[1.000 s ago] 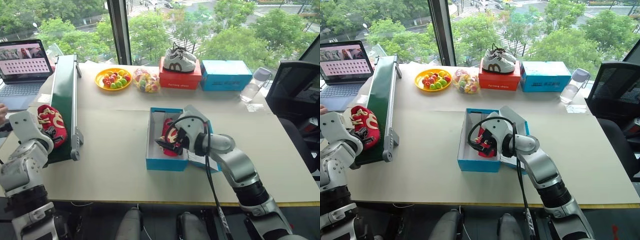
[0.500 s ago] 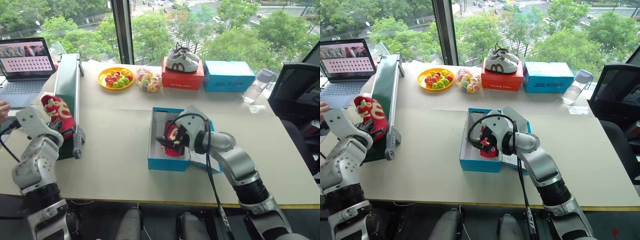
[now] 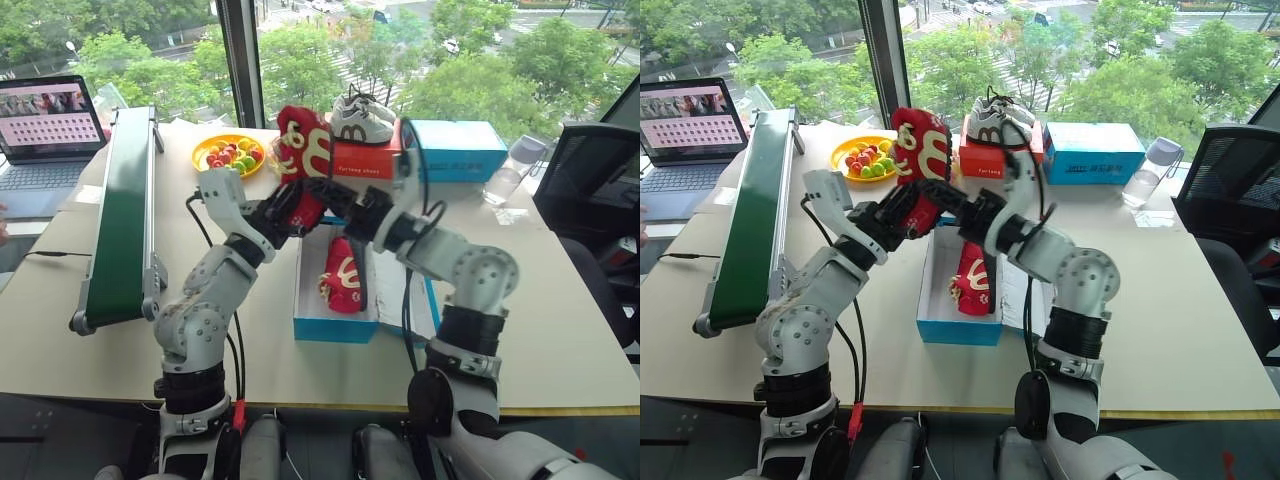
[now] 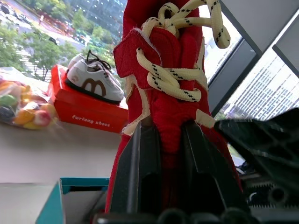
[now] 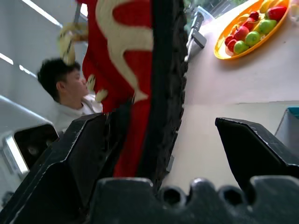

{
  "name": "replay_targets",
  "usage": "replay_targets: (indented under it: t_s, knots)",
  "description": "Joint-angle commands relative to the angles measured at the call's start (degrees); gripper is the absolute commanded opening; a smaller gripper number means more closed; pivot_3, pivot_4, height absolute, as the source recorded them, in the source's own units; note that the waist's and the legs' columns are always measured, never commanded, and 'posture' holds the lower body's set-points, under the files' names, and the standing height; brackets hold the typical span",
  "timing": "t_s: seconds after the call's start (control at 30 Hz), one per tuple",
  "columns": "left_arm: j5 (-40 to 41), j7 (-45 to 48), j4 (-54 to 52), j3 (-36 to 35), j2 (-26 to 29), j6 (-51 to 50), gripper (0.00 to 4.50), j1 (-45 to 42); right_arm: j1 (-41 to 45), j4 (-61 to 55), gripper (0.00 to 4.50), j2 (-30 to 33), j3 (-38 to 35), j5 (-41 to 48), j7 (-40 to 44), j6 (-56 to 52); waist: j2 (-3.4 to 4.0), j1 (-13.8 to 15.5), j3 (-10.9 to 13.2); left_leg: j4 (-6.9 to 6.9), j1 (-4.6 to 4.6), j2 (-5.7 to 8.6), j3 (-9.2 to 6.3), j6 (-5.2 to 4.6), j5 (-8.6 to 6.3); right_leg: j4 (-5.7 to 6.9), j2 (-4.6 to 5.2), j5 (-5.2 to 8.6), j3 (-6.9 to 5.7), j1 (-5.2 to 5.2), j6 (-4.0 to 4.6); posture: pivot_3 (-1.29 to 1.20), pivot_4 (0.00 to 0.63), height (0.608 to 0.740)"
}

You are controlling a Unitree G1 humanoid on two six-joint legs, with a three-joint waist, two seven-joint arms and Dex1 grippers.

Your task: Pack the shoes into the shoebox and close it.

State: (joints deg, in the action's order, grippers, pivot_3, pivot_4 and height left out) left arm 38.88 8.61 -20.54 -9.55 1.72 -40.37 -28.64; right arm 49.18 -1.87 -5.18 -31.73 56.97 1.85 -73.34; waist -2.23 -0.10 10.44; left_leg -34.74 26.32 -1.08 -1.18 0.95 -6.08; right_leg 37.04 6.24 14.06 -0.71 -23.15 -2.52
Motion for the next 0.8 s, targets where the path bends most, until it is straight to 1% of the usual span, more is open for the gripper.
replay_targets:
  t_s: [0.03,0.23,0.33,0.4,0.43,0.57,0.63,0.7,0.8]
  knots:
    - [2.0,0.9,-1.9,1.9,-0.4,0.2,0.13,-0.9,4.3,-0.2,4.50,-3.3,-2.1,8.8,-6.6,0.1,0.03,-0.4,0.0,0.00,0.00,0.00,0.00,0.00,0.00,0.00,0.00,0.00,0.00,0.00,0.00,0.00,0.150,0.737]
    - [3.2,1.8,-0.6,2.5,0.2,0.6,0.13,-2.4,2.8,-1.4,4.50,-1.2,0.7,12.9,-11.9,2.2,0.07,-0.8,0.0,0.00,0.01,0.01,0.01,-0.06,-0.02,-0.02,0.00,0.01,0.02,0.01,-0.01,0.00,0.150,0.737]
    - [2.9,2.2,0.5,2.6,0.6,0.9,0.13,-2.9,1.6,-1.8,3.75,-1.3,1.5,14.2,-14.2,3.7,0.07,-0.8,0.0,-0.01,0.01,0.02,0.01,-0.07,-0.02,-0.03,0.00,0.01,0.02,0.02,-0.01,0.00,0.150,0.737]
    - [2.0,2.4,0.8,3.1,1.4,0.9,0.13,-2.8,1.0,-2.1,3.12,-1.1,2.2,14.9,-15.2,4.6,0.08,-0.8,0.0,-0.02,0.01,0.02,0.00,-0.07,-0.02,-0.04,0.00,0.01,0.02,0.02,-0.02,0.00,0.150,0.737]
    - [1.5,2.3,0.9,3.4,1.7,0.9,0.13,-2.8,0.8,-2.2,2.71,-0.8,2.6,15.3,-15.3,5.1,0.08,-0.8,0.0,-0.01,0.01,0.01,0.00,-0.07,-0.02,-0.05,0.00,0.02,0.01,0.02,-0.02,0.00,0.150,0.737]
    - [1.0,2.2,1.1,4.0,2.2,0.8,0.13,-2.4,0.3,-2.0,1.36,0.2,4.3,15.7,-15.4,6.6,0.09,-0.7,0.0,0.00,0.06,0.01,0.00,-0.08,-0.02,-0.10,0.00,0.02,0.01,0.01,-0.02,0.00,0.150,0.737]
    - [0.8,2.2,1.0,4.4,2.5,0.7,0.13,-2.2,0.1,-2.0,0.89,0.7,5.3,15.6,-15.4,7.1,0.09,-0.7,0.1,0.01,0.06,0.01,0.00,-0.09,-0.03,-0.12,0.00,0.02,0.01,0.02,-0.03,0.00,0.150,0.737]
    - [0.5,2.2,1.0,4.7,2.7,0.5,0.13,-1.9,-0.2,-2.1,0.58,0.8,6.2,16.0,-15.5,7.8,0.11,-0.7,0.1,0.01,0.06,0.01,0.00,-0.09,-0.03,-0.12,0.00,0.02,0.00,0.00,-0.03,0.00,0.150,0.737]
    - [-1.3,1.3,1.5,4.7,2.6,1.8,0.13,-1.5,-0.5,-2.2,0.58,0.8,6.9,16.6,-15.4,8.8,0.11,-0.7,0.1,0.01,0.06,0.01,0.00,-0.09,-0.03,-0.13,-0.01,0.02,0.01,0.01,-0.02,0.00,0.150,0.737]
